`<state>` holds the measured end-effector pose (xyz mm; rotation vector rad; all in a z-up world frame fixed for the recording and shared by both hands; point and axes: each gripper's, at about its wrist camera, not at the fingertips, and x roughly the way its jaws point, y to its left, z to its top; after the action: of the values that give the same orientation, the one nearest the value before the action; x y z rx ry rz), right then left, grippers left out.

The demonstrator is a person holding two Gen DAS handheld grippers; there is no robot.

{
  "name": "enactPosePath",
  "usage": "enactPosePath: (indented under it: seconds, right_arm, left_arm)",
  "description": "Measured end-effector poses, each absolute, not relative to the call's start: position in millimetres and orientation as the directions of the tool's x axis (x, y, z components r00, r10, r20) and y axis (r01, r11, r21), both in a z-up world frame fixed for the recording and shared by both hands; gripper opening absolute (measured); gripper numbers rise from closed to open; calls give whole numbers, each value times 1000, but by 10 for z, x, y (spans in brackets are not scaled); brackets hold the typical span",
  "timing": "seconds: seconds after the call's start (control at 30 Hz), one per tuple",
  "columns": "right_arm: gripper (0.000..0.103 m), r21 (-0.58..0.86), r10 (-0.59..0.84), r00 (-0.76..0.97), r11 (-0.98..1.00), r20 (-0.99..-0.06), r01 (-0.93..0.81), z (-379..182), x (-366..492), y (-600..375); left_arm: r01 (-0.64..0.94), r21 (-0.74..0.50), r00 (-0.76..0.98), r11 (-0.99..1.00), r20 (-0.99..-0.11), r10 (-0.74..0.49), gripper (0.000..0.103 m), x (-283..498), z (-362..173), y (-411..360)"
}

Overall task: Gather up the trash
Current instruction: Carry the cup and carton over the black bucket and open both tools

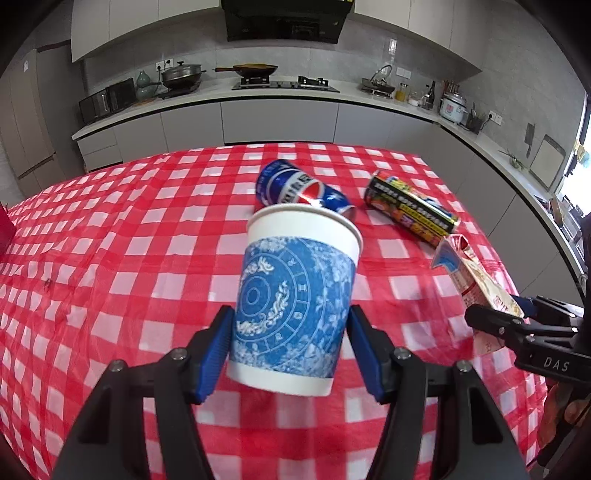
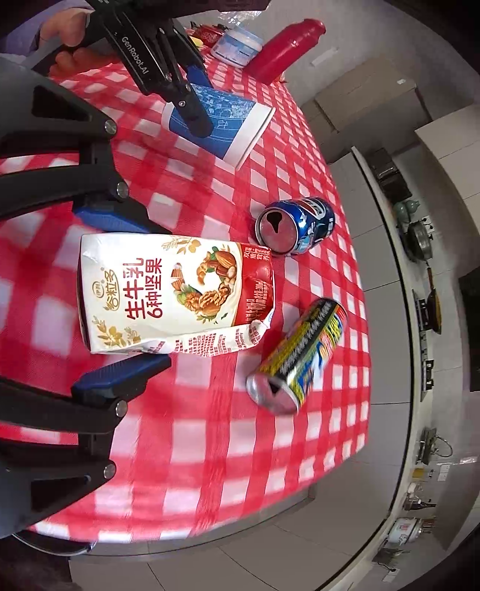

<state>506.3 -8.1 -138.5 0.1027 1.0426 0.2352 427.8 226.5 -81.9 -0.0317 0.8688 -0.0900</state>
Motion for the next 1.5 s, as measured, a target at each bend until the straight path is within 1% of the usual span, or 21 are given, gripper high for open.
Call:
enactPosePath:
  seconds: [0.13, 0.23, 0.33, 0.37, 0.43, 0.5, 0.6, 0.8, 0.9, 1.0, 1.07, 1.17, 1.3, 1.43, 1.5]
  right_arm:
    - [62, 189, 211, 504, 977, -837, -97, -1308, 4834, -417]
    - [62, 178, 160, 522, 984, -838, -15, -1275, 4620, -717]
    - [61, 151, 77, 533, 984, -843, 97, -1264, 4373, -1034]
    - [57, 153, 57, 529, 978, -847, 139, -1264, 4286, -1150]
    - [57, 154, 25, 518, 966, -855, 207, -1267, 4115, -1354]
    - [57, 131, -20, 504, 956, -864, 262, -1242, 3938, -1553]
    - [57, 118, -51, 487, 944, -872, 309, -1246, 3766, -1786]
    - [56, 193, -12, 515, 919, -857, 343, -1321, 3551, -2261]
    - [56, 203, -8, 533, 919, -846, 337, -1332, 3454, -2541]
    - [56, 203, 1, 507, 917, -862, 344, -1468, 3381, -2920]
    - [56, 197, 10, 470, 916, -883, 349, -1657, 3334, -3194]
    - [56, 196, 27, 419, 910, -908, 365, -1941, 3250, -3506]
    - [56, 192, 51, 357, 907, -933, 374, -2270, 3142, -3797]
    - [57, 175, 59, 299, 909, -952, 379, -2469, 3061, -3950]
    - [59, 160, 56, 272, 912, -961, 378, -2529, 3024, -4000]
  left_arm:
    - [93, -73, 641, 993, -759, -116, 63, 4159, -760, 2044]
    - [156, -68, 640, 986, -753, -153, 63, 4090, -720, 1833]
    - [234, -64, 628, 970, -752, -201, 63, 4062, -736, 1599]
    - [257, -66, 621, 964, -754, -217, 63, 4053, -745, 1529]
    - [301, -82, 599, 950, -759, -255, 63, 4016, -763, 1371]
    - [335, -95, 584, 938, -760, -285, 63, 3959, -756, 1213]
    - [387, -90, 561, 917, -766, -312, 63, 3897, -776, 922]
    - [440, -76, 549, 895, -766, -335, 63, 3718, -733, 318]
    - [451, -84, 543, 888, -765, -348, 63, 3677, -707, -81]
    - [474, -102, 514, 875, -774, -369, 63, 3661, -710, -566]
    - [490, -110, 492, 865, -784, -379, 63, 3676, -745, -831]
    - [509, -129, 442, 851, -809, -387, 63, 3678, -867, -1244]
    - [520, -120, 386, 846, -850, -358, 63, 3644, -1093, -1635]
    - [527, -105, 330, 844, -890, -316, 63, 3582, -1366, -1924]
    - [525, -94, 299, 846, -910, -287, 64, 3584, -1506, -2019]
